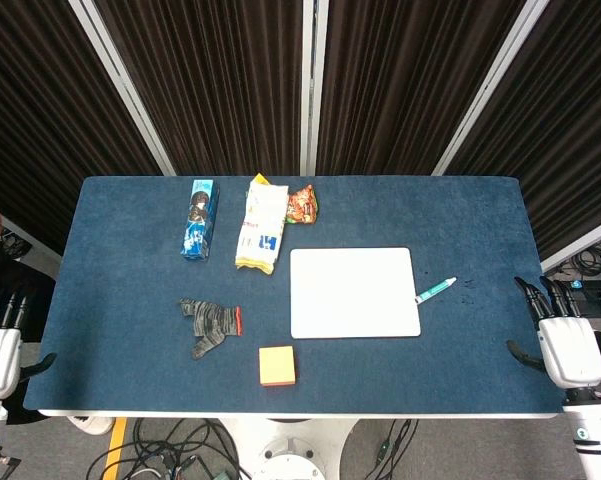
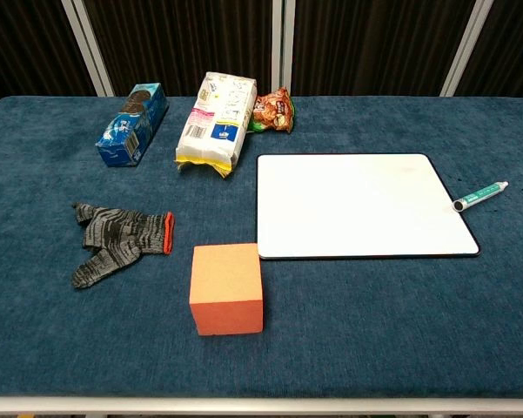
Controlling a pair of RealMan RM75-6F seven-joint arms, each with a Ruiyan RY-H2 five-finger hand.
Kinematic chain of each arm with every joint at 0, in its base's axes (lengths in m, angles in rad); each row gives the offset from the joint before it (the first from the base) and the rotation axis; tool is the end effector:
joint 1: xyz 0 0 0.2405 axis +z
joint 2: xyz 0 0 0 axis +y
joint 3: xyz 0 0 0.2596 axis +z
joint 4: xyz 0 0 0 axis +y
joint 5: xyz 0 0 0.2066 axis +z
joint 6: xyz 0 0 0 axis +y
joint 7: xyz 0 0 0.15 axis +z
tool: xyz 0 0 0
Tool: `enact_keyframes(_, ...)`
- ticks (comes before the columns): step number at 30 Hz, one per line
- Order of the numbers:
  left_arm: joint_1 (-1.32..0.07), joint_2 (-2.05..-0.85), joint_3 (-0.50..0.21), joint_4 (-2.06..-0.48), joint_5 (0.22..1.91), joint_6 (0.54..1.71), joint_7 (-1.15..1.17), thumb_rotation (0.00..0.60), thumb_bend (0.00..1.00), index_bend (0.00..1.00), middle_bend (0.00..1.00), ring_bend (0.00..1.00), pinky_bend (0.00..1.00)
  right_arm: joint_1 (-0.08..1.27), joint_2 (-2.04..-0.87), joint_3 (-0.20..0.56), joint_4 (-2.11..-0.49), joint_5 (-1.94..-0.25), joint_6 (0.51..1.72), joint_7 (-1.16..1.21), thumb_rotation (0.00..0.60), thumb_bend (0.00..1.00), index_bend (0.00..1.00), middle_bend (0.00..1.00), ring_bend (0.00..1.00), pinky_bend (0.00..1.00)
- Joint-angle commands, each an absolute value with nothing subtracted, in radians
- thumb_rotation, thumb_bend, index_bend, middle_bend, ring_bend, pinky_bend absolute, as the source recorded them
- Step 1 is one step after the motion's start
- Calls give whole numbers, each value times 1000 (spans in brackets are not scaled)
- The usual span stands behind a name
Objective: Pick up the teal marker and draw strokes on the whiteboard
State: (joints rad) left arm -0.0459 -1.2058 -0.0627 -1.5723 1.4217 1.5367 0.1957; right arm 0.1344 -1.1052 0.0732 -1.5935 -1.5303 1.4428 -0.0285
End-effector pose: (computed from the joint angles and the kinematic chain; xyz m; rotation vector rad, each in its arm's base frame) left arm -0.3274 0.1764 0.1523 -1.3089 -0.8093 -0.7545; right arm -0.3040 -0.2074 0.1659 1.4647 -0.8254 0.9039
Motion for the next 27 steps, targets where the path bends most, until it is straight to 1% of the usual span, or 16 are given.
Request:
enact_keyframes(1,-46,-1207,-62,-1571,1423,1535,193,600,3,37,36,8,0,134,-1107,72,-1596,-1534,1447,-33,600,102,46,181,50,54)
enact_keyframes(5,-53,-1209,-58,-1564,1430,1522,189,600,3,37,37,8,0,135,-1119,72,-1587,-1547,1459,-29,600,110,64,197,65,77)
enact_keyframes(8,-54,-1208,-61,-1566,1432,1523,186,600,3,37,36,8,0,149,-1124,74,-1579,-1543,1437,-35,600,113,96,210,76,93)
enact_keyframes(10,-56,-1209,-63,-1566,1433,1524,184,600,3,37,37,8,0,171,-1132,83,-1562,-1536,1406,-31,600,123,152,231,78,100)
enact_keyframes(12,-59,-1209,-63,-1566,1437,1521,181,600,3,37,36,8,0,213,-1150,99,-1527,-1514,1343,-23,600,140,212,262,89,111)
enact_keyframes(16,-58,-1206,-59,-1570,1442,1520,178,600,3,37,37,8,0,315,-1219,126,-1414,-1477,1197,-36,600,155,249,294,101,131)
enact_keyframes(19,-48,-1200,-54,-1580,1438,1526,179,600,3,37,36,8,0,399,-1302,131,-1297,-1470,1088,-41,600,155,269,312,103,138)
enact_keyframes(23,-38,-1193,-51,-1594,1432,1534,183,600,2,37,36,9,0,478,-1405,114,-1142,-1496,1004,-51,600,152,300,330,111,151)
enact_keyframes(27,-31,-1188,-49,-1606,1424,1536,188,600,2,37,36,8,0,522,-1485,92,-1018,-1524,971,-29,600,134,348,350,120,159)
